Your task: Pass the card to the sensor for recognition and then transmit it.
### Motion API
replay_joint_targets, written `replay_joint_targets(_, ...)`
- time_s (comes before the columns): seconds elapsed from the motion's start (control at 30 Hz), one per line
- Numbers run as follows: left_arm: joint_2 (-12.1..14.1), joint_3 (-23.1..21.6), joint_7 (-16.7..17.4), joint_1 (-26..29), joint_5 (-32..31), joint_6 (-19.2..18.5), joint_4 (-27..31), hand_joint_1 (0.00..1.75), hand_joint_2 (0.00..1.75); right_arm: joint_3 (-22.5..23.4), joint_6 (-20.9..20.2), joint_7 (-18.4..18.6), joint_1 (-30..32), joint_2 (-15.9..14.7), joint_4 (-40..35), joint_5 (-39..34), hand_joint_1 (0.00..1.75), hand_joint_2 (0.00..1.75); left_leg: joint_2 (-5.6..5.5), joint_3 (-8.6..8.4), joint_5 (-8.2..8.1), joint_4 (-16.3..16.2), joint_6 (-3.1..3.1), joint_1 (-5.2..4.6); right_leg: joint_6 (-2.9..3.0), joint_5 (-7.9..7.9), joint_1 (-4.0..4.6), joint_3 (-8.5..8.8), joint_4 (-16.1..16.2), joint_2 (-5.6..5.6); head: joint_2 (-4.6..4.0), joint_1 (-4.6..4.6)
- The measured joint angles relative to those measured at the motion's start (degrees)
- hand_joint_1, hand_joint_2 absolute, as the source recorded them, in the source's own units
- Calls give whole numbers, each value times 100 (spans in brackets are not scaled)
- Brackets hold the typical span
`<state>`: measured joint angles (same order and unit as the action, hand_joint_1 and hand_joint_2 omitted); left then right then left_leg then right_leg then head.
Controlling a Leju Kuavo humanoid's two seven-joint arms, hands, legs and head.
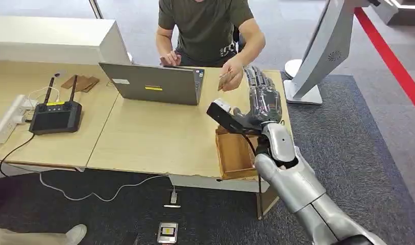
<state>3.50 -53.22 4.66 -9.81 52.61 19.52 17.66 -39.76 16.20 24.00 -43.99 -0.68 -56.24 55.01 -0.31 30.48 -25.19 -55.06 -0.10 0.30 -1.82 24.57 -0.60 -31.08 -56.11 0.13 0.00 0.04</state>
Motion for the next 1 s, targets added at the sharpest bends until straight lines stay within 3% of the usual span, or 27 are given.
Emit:
replay_joint_targets(0.13, 2, 20, -68, 50, 59, 15, 0, 0, 175, 320, 489, -184, 130, -117, 78, -924, 0, 175, -1, 0, 0, -1, 0, -1, 0, 0, -1, 0, 3, 0, 0, 0)
replay_joint_targets(0.27, 7, 52, -170, 134, 148, 78, -2, 0, 175, 801, 983, -445, 431, -456, 151, -2013, 0, 175, -2, -2, -1, -2, 1, -1, -2, -1, -1, 4, 12, -1, 0, 0)
replay_joint_targets(0.47, 55, 184, -461, 308, 321, 225, -2, 0, 175, 1996, 1149, -2101, 1167, -1203, 781, -5100, 0, 175, -7, -2, -10, -3, 13, -2, -7, -2, -1, 9, 27, -5, 0, 0)
replay_joint_targets(0.53, 70, 229, -575, 364, 398, 234, -4, 0, 175, 2416, 1151, -2596, 1433, -1444, 1317, -5723, 0, 175, -9, 0, -15, -3, 19, -3, -9, 0, -1, 11, 28, -5, 0, 0)
replay_joint_targets(0.6, 83, 273, -643, 411, 472, 236, -4, 0, 175, 2693, 1140, -2754, 1719, -1602, 1736, -6039, 0, 175, -10, 1, -19, -3, 19, -3, -10, 1, -2, 6, 29, -5, 0, 0)
replay_joint_targets(0.8, 140, 411, -745, 551, 806, 210, -6, 0, 175, 3525, 518, -2444, 2944, -1731, 2935, -7054, 0, 175, -41, -2, -35, 0, 22, 4, -18, 34, 3, 22, 28, -26, 0, -2)
replay_joint_targets(0.87, 157, 437, -747, 585, 894, 157, -7, 0, 175, 3731, 189, -2047, 3323, -1646, 3227, -7324, 0, 175, -40, -2, -44, 1, 9, 11, -10, 39, 3, 25, 26, -25, 0, -2)
replay_joint_targets(0.9, 173, 444, -747, 585, 946, 131, -7, 0, 175, 3855, 17, -1676, 3479, -1572, 3363, -7598, 0, 175, -39, -2, -45, 2, 8, 17, -6, 42, 5, 25, 25, -25, 0, 0)
replay_joint_targets(1.0, 195, 457, -752, 578, 1071, 105, -7, 0, 175, 4282, 98, -764, 3740, -1250, 3685, -8251, 0, 175, -15, -10, -48, 4, 3, 18, 2, 47, 8, 23, 18, -14, 0, 0)
